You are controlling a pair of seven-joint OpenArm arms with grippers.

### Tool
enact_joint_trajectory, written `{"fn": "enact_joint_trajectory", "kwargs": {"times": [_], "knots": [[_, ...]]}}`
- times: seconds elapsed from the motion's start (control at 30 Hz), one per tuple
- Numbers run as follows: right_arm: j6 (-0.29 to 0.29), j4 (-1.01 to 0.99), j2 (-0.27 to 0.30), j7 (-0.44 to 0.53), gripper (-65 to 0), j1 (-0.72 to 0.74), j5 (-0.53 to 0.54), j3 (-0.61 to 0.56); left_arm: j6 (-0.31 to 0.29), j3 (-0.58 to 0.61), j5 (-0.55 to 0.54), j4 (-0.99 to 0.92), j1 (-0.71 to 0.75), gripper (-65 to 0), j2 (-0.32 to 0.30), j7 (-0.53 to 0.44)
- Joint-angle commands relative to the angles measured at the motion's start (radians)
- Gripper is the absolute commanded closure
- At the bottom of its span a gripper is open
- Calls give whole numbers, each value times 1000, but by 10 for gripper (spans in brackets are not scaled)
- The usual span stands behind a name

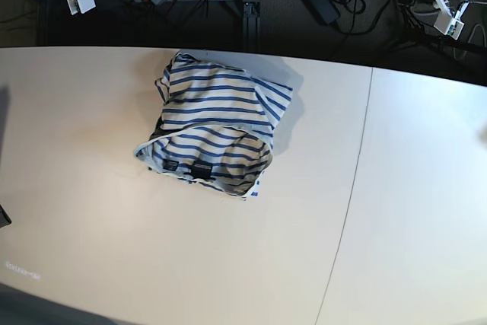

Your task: Fold the T-shirt properly

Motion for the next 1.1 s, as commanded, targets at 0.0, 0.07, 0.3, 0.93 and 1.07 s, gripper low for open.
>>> {"fn": "enact_joint_trajectory", "kwargs": {"times": [0.0,0.07,0.3,0.93,1.07], "knots": [[65,-8,10,14,0,-16,0,6,-10,4,31,-34,17,0,-11,-33],[65,-70,6,10,0,-18,-26,5,-10,34,98,-139,14,0,-12,-100],[50,-406,6,62,0,23,-98,-16,-10,229,332,-626,-78,0,-14,-298],[-175,-1287,-26,34,0,625,-350,-307,375,891,578,-1593,-811,0,127,-373],[-175,-1284,-63,29,0,688,-357,-307,375,919,578,-1598,-872,0,187,-378]]}}
